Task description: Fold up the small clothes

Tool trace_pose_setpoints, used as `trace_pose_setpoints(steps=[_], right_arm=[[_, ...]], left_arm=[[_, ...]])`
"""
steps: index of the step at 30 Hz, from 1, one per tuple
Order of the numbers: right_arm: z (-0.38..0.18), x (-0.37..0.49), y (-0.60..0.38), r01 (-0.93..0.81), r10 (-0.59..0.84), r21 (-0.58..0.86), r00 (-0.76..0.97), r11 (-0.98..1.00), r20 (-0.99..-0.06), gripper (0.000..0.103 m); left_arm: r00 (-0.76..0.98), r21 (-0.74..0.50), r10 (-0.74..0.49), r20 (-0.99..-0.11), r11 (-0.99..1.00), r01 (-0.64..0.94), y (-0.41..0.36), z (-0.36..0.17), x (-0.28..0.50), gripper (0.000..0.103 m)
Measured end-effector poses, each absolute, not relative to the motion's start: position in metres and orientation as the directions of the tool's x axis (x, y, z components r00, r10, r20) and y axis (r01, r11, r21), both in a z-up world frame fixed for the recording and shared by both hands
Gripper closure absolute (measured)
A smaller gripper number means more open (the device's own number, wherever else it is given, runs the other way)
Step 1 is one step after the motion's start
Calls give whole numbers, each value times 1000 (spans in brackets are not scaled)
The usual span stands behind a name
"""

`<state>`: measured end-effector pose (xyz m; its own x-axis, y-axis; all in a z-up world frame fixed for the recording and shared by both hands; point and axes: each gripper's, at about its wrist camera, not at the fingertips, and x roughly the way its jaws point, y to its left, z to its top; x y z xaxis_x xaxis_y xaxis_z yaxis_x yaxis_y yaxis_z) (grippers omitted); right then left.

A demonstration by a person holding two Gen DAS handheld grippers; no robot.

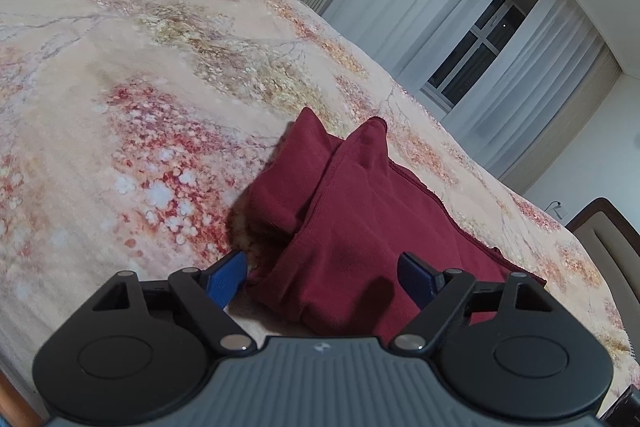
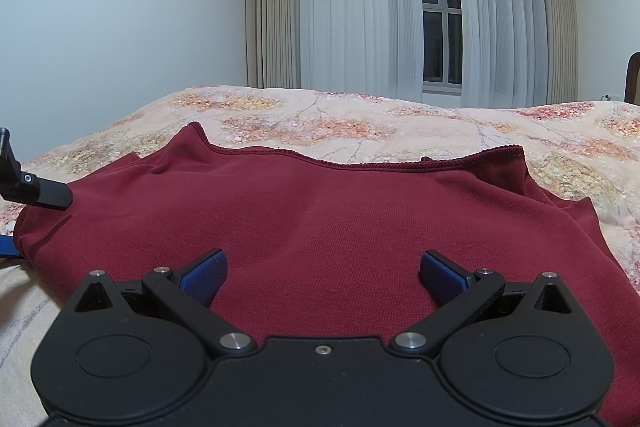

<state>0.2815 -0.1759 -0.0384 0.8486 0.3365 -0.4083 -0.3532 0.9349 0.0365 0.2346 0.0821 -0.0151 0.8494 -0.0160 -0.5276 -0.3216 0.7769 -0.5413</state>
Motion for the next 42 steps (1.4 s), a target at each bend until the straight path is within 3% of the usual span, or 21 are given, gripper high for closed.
trace_pose_setpoints(steps=[4, 13, 16, 26, 35, 42], right_arm=[[-38, 281, -176, -353, 336, 36, 849, 935, -408, 0], [-38, 281, -176, -353, 337, 37, 849, 935, -407, 0], [-38, 281, -176, -353, 337, 37, 849, 935, -407, 0], [-37, 280, -176, -352, 340, 48, 850, 935, -402, 0], [-37, 279, -181, -347, 350, 80, 853, 935, -387, 0], [-25, 267, -212, -310, 362, 198, 865, 930, -347, 0]], left_arm=[[851, -547, -18, -525, 772, -322, 84, -13, 237, 21], [849, -559, 2, -529, 752, -350, 94, -14, 239, 55], [851, -567, 1, -526, 745, -351, 95, -14, 238, 58], [866, -525, 25, -500, 786, -326, 89, -1, 237, 85], [895, -470, 21, -445, 846, -254, 77, 18, 239, 91], [931, -364, -53, -362, 927, -89, 38, 60, 256, 92]])
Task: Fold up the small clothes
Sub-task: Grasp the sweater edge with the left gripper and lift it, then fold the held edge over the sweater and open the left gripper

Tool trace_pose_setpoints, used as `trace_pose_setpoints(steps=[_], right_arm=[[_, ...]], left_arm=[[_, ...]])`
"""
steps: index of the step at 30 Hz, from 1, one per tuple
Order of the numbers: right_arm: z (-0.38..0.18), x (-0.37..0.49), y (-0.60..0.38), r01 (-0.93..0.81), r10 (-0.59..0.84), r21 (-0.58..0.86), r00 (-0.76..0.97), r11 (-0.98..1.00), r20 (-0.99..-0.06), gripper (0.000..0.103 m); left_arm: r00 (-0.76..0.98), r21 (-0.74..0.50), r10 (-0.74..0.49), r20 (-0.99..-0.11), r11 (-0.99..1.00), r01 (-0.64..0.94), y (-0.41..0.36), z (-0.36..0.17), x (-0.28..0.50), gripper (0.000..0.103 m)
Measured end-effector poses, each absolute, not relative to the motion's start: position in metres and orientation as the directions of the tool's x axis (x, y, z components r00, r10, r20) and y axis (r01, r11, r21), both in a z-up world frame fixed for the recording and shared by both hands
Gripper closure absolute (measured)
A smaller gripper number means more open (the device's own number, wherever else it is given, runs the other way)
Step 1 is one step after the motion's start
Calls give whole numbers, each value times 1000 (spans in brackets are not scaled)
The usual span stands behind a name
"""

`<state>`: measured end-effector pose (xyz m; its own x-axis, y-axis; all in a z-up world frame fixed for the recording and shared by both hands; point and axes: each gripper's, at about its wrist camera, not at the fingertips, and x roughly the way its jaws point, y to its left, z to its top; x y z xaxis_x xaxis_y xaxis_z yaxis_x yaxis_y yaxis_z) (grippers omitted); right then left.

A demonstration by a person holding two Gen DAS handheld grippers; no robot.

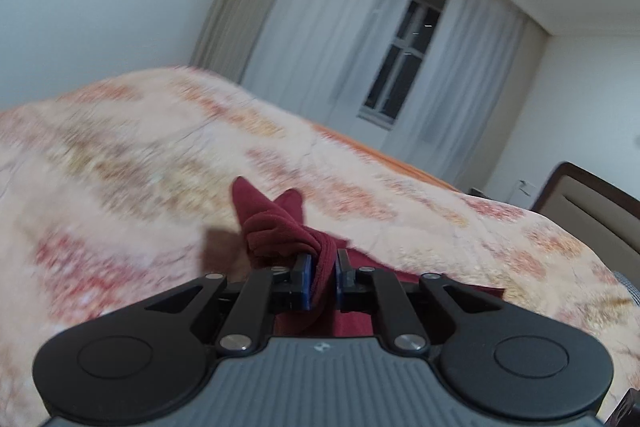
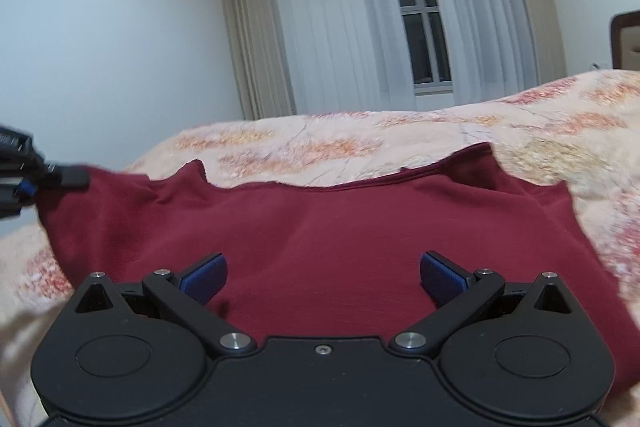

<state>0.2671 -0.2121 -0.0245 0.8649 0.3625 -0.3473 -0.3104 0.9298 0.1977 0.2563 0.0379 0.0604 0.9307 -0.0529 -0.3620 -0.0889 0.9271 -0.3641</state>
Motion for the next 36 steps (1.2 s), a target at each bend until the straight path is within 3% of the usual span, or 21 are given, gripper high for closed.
trace_pose_setpoints(steps=[4, 9, 12, 18, 22, 28, 33, 36], right_arm=[[-18, 248, -226, -283, 316, 143, 884, 948, -345, 0], [-20, 219, -250, -166, 158, 11, 912, 986, -378, 0], [-21, 201, -276, -89, 83, 3, 917, 996, -390, 0], [-26, 169, -323, 52, -27, 47, 904, 998, -427, 0], [-30, 154, -345, 107, -66, 67, 892, 992, -446, 0], [-34, 145, -354, 113, -67, 75, 888, 991, -454, 0], [-35, 145, -354, 121, -73, 79, 888, 989, -455, 0], [-35, 146, -355, 123, -72, 83, 887, 989, -457, 0]], left_arm=[[937, -322, -154, -314, 946, 48, -5, 84, 269, 92], [906, -278, -314, -283, 931, 237, -67, 99, 277, 93], [868, -274, -407, -284, 902, 334, -104, 100, 280, 93], [762, -300, -534, -366, 843, 447, -166, 73, 288, 93], [703, -299, -549, -453, 836, 460, -189, 46, 288, 93], [645, -385, -603, -470, 797, 465, -184, 34, 290, 90], [631, -394, -629, -453, 777, 491, -172, 40, 280, 67], [631, -423, -642, -435, 765, 486, -163, 44, 273, 42]])
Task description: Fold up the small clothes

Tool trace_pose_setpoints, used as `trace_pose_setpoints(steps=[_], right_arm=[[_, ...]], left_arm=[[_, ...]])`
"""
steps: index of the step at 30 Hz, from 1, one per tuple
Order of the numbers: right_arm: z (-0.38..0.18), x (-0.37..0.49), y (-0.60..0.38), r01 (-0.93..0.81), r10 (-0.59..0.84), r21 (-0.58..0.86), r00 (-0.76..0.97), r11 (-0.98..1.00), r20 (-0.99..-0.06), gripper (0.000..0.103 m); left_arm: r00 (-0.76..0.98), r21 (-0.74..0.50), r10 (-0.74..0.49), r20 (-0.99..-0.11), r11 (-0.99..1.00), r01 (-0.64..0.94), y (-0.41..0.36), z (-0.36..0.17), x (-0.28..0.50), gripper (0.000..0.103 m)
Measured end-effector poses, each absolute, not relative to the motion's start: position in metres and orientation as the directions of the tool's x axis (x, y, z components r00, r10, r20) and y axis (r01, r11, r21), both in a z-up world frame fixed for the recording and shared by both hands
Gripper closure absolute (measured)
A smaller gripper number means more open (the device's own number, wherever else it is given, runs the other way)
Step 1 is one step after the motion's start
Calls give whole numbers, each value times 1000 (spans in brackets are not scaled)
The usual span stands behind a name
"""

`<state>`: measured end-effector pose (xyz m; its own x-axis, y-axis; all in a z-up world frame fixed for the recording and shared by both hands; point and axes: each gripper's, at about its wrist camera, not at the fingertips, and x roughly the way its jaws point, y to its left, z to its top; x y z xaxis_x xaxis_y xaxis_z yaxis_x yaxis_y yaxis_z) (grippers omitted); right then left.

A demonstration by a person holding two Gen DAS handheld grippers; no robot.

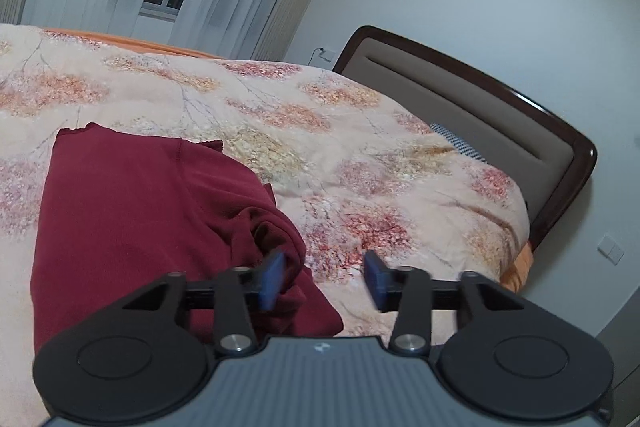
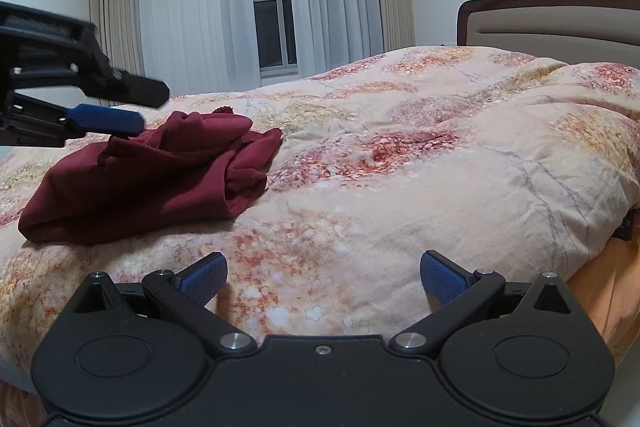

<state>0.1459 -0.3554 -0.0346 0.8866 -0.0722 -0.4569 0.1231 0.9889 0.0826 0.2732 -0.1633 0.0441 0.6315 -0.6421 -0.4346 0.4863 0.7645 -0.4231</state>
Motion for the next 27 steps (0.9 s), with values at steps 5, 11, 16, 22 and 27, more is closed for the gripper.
trace_pose_setpoints(steps=[5, 11, 16, 22, 27], right_arm=[[-33, 146, -355, 123, -59, 114, 889, 986, -454, 0], [-29, 147, -348, 116, -42, 140, 896, 983, -442, 0], [-18, 152, -337, 19, 76, 228, 913, 973, -400, 0], [3, 174, -317, -138, 280, 398, 904, 907, -324, 1], [9, 198, -303, -153, 338, 481, 883, 863, -326, 3]], left_arm=[[717, -393, -567, -406, 816, 424, -140, 55, 258, 7], [819, -387, -376, -434, 899, 207, -90, 46, 254, 1], [809, -375, -249, -533, 926, 38, -59, 21, 266, 1], [775, -356, -233, -587, 934, 11, -49, 0, 267, 1], [775, -339, -233, -587, 940, 26, -50, -3, 264, 1]])
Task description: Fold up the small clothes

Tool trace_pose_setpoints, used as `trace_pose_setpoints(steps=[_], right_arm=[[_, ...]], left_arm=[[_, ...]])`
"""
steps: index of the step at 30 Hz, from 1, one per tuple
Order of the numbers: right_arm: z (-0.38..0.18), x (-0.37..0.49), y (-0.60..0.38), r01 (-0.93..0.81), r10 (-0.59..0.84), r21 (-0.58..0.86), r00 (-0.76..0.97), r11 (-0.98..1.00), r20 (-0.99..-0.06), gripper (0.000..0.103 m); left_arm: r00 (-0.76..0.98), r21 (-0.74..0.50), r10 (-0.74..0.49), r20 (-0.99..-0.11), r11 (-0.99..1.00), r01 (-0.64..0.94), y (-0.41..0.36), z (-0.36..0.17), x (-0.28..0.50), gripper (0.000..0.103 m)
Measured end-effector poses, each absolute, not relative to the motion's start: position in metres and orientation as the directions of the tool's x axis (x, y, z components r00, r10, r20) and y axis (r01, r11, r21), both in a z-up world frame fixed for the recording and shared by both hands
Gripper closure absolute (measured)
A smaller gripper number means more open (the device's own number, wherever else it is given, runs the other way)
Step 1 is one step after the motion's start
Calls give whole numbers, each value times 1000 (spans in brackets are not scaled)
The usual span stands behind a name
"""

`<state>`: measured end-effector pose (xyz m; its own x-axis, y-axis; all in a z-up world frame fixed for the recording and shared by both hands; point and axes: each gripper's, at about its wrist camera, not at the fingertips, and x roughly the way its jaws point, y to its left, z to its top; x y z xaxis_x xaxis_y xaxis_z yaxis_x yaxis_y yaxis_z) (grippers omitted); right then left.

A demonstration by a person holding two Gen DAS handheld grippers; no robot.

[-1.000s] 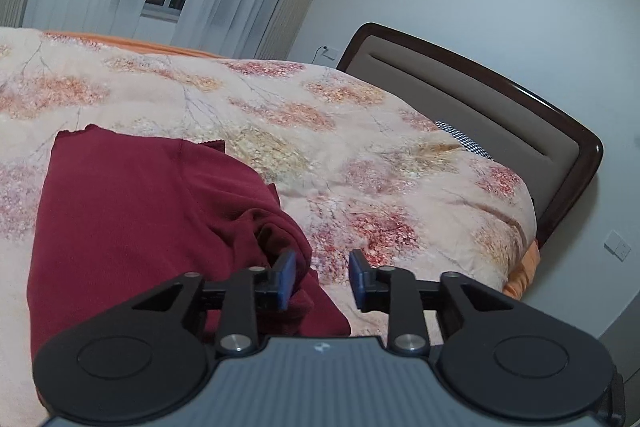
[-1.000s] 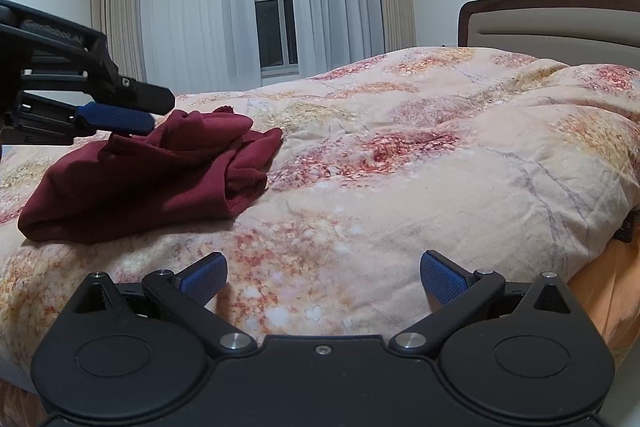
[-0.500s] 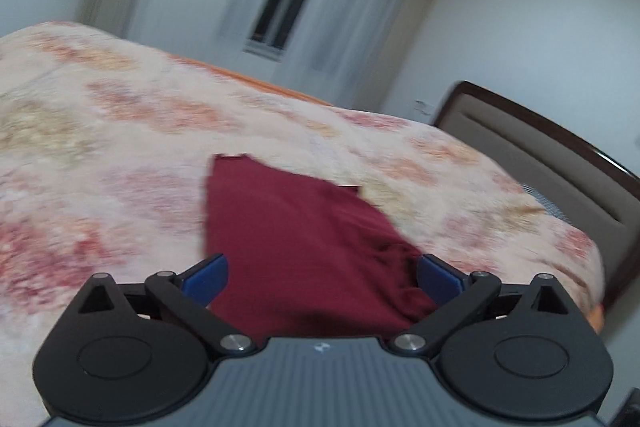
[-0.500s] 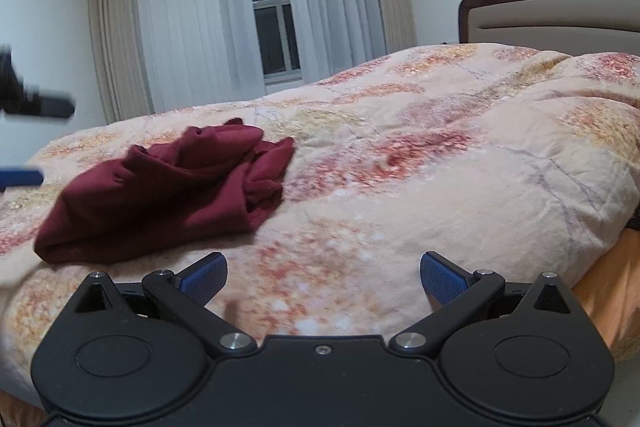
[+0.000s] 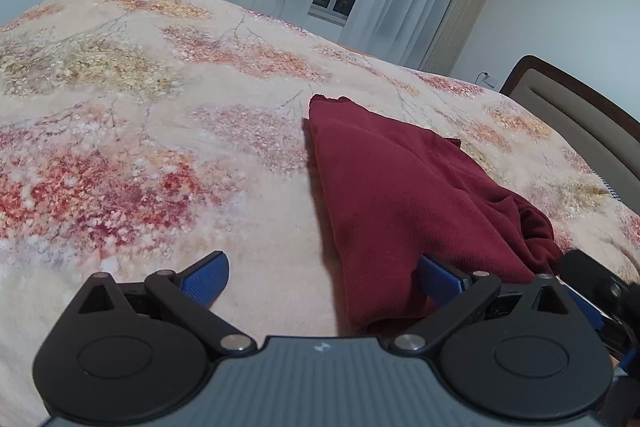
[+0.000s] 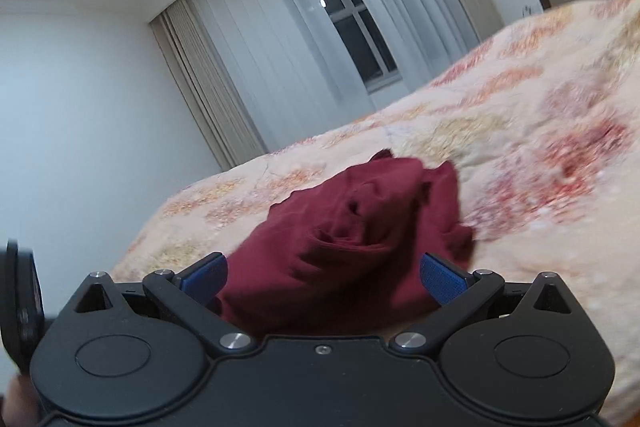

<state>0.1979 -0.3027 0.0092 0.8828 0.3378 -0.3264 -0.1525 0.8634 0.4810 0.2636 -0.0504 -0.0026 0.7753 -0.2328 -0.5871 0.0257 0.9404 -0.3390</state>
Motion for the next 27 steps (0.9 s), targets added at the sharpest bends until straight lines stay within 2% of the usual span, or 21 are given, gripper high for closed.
trace_pose_setpoints(steps=[3, 8, 11, 15, 20, 24, 27], right_arm=[[5, 213, -300, -96, 339, 544, 866, 834, -367, 6], [0, 234, -297, -47, 343, 611, 861, 790, -377, 13], [-1, 243, -294, -13, 306, 595, 867, 804, -394, 28], [-4, 252, -300, 15, 270, 587, 878, 810, -395, 56], [4, 264, -299, -59, 274, 495, 886, 867, -374, 74], [20, 256, -307, -125, 272, 437, 917, 891, -292, 78], [18, 244, -320, -89, 227, 434, 934, 897, -276, 78]], left_arm=[[777, -337, -231, -585, 941, 27, -51, -3, 263, 1], [780, -327, -219, -586, 945, 19, -53, -1, 261, 1], [781, -329, -213, -586, 944, 11, -53, 2, 260, 1], [784, -343, -215, -582, 939, 2, -52, 5, 258, 0], [788, -354, -217, -576, 935, -1, -53, 8, 256, 0], [795, -352, -217, -566, 936, 5, -55, 13, 254, 0], [797, -352, -219, -563, 936, 8, -56, 14, 254, 0]])
